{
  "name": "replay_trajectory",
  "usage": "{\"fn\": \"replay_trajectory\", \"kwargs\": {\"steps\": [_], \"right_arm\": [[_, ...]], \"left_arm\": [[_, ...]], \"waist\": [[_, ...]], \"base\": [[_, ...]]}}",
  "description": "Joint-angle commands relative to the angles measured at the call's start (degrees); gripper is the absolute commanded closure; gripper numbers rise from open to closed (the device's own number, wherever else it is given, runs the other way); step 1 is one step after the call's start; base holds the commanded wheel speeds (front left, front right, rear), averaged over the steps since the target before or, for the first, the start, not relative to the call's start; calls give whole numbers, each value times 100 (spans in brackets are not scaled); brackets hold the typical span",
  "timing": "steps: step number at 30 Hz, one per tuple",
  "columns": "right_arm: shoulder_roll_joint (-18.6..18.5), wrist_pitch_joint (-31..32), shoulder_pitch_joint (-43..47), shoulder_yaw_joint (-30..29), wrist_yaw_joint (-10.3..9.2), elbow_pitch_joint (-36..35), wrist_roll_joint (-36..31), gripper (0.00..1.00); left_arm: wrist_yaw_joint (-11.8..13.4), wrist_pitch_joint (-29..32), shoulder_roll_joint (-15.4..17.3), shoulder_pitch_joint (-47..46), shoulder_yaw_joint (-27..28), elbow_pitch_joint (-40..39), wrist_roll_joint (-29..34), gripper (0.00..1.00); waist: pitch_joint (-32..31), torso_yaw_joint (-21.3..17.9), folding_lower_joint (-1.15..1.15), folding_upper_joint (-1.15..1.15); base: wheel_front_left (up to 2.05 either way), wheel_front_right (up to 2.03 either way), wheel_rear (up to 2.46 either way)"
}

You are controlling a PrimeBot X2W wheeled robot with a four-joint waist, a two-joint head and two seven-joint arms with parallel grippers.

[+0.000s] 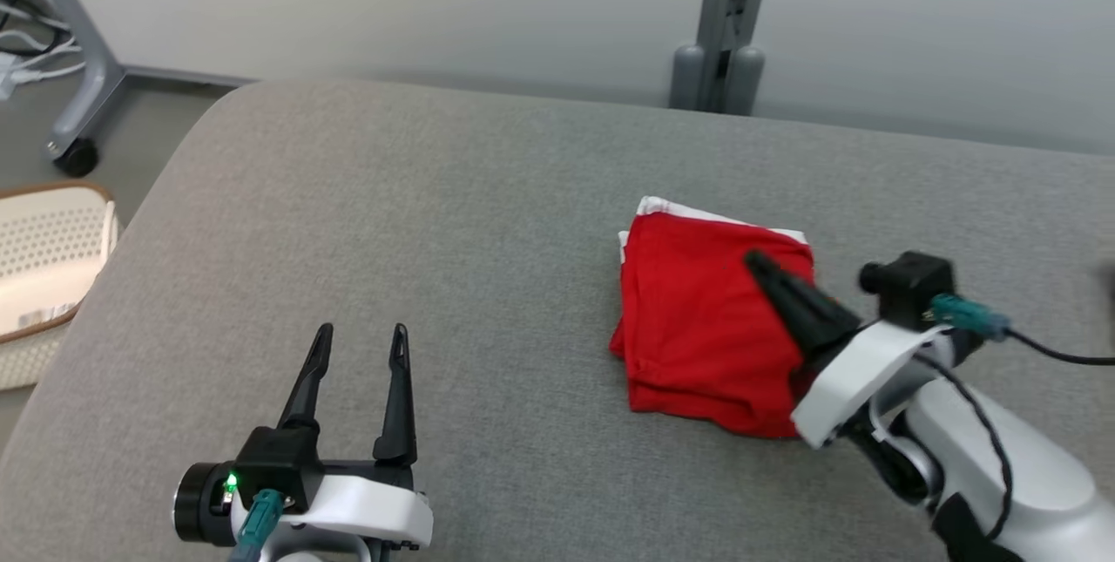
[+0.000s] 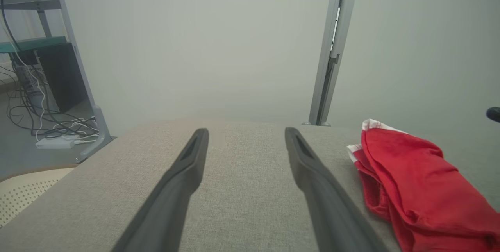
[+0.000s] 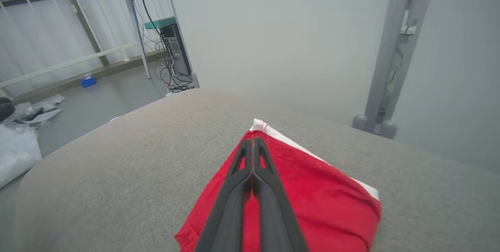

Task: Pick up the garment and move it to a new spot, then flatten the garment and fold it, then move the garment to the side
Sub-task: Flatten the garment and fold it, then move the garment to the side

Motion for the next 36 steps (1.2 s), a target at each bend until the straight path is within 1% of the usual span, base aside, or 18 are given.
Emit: {"fn": "replay_trajectory", "kwargs": {"steps": [1,4,6,7,9,12,16,17,20,23,24,25,26,36], "right_arm": [[-18,-27,184,-419,0,4,-222,100],[-6,-21,368,-1208,0,6,-664,100],[78,-16,587,-1829,0,-52,-913,100],[78,-16,587,-1829,0,-52,-913,100],[151,-16,825,-2414,0,-150,-1255,100],[292,-16,1196,-3132,0,-399,-1861,100],[623,-15,1717,-3939,0,-785,-2478,100],[770,-15,1946,-4210,0,-950,-2724,100],[1000,-16,2253,-4489,0,-1082,-2963,100],[1177,-16,2469,-4720,1,-1176,-3058,100],[1223,-16,2545,-4774,1,-1185,-3085,71],[1262,-16,2598,-4814,1,-1191,-3123,10],[1289,-16,2646,-4817,1,-1165,-3120,0],[1266,-16,2689,-4743,1,-999,-3067,0]], "left_arm": [[-36,-20,24,73,84,-22,70,0],[-57,-20,22,131,186,-50,94,0],[-67,-20,23,203,248,-61,89,0],[-67,-20,23,203,248,-61,89,0],[-81,-20,22,221,307,-86,86,0],[-98,-20,22,310,377,-107,95,0],[-77,-20,22,393,405,-171,69,0],[-48,-20,24,431,414,-198,45,0],[-23,-20,22,466,405,-244,4,0],[-2,-20,23,569,405,-230,-42,0],[-13,-20,24,573,407,-219,-50,0],[-27,-20,23,580,410,-217,-53,0],[-33,-20,22,608,410,-211,-57,0],[-108,-20,23,632,300,-84,-92,0]], "waist": [[-207,-229,0,0],[-359,-407,0,0],[-459,-524,0,0],[-459,-524,0,0],[-541,-642,0,0],[-613,-808,0,0],[-634,-975,0,0],[-638,-1043,0,0],[-645,-1124,0,0],[-651,-1173,0,0],[-655,-1178,0,0],[-659,-1181,0,0],[-664,-1181,0,0],[-638,-1128,0,0]], "base": [[0,0,0],[0,0,0],[0,0,0],[0,0,0],[0,0,0],[0,0,0],[0,0,0],[0,0,0],[0,0,0],[0,0,0],[0,0,0],[0,0,0],[0,0,0],[0,0,0]]}}
